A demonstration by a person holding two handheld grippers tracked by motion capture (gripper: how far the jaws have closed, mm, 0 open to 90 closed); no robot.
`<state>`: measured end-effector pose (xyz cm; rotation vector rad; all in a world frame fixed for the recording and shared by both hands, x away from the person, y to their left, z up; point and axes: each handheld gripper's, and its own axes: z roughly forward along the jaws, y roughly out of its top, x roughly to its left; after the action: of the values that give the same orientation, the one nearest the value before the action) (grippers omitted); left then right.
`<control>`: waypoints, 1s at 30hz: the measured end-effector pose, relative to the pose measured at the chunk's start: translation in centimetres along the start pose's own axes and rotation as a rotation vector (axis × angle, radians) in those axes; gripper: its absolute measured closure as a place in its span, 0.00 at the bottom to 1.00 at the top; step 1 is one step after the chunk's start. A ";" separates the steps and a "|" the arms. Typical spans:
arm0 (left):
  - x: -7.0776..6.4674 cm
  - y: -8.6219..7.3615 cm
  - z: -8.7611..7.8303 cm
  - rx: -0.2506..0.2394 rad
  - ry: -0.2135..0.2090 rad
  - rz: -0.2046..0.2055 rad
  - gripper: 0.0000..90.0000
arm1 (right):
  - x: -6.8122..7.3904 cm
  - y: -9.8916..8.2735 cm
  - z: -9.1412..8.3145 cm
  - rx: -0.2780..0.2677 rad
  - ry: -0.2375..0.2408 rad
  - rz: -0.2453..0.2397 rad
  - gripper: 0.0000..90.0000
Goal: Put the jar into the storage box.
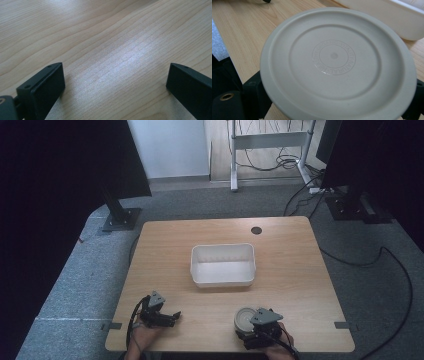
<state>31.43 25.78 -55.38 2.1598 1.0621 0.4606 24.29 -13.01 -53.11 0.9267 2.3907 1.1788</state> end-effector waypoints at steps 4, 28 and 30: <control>0.0 0.0 0.0 0.000 0.000 0.000 0.02 | -0.3 0.3 0.0 -0.008 0.001 0.018 0.11; 0.0 0.0 0.0 0.003 0.000 0.003 0.02 | -1.9 3.2 0.8 -0.015 -0.028 0.043 0.11; 0.0 0.0 0.0 0.003 0.000 0.003 0.02 | -2.1 3.5 1.0 -0.016 -0.030 0.046 0.11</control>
<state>31.44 25.80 -55.36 2.1639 1.0602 0.4608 27.77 -12.28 -50.95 0.9922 2.3446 1.1910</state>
